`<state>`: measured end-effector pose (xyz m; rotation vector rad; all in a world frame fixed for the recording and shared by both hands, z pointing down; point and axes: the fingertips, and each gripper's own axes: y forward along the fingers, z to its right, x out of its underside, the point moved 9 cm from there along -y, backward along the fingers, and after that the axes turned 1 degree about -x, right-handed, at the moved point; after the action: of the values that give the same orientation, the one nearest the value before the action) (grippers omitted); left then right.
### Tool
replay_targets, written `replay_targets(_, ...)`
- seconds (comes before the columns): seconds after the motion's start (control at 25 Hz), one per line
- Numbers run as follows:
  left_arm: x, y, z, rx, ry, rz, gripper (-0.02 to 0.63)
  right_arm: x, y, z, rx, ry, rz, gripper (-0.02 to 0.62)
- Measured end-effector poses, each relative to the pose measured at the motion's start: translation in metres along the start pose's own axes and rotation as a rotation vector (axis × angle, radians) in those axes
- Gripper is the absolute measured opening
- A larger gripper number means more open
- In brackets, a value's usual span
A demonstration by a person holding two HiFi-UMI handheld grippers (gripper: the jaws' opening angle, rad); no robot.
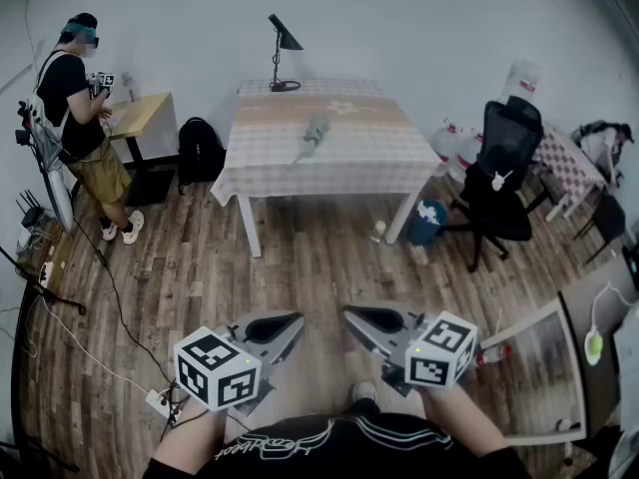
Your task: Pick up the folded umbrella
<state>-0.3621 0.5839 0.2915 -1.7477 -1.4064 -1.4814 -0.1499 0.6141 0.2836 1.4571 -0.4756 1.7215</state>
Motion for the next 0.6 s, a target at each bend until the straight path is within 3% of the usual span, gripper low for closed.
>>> replay_targets(0.28, -0.005, -0.008, -0.005, 0.008, -0.027, 0.037, -0.002, -0.006, 0.007, -0.006, -0.012, 0.006, 0.011, 0.011)
replay_targets(0.4, -0.007, -0.005, -0.01, 0.033, -0.071, 0.062, -0.002, -0.005, 0.007, 0.0, -0.014, 0.033, 0.025, 0.011)
replay_targets(0.6, -0.009, 0.009, -0.016, 0.033, -0.08, 0.062, -0.002, -0.002, 0.005, 0.014, -0.031, 0.07, 0.041, 0.012)
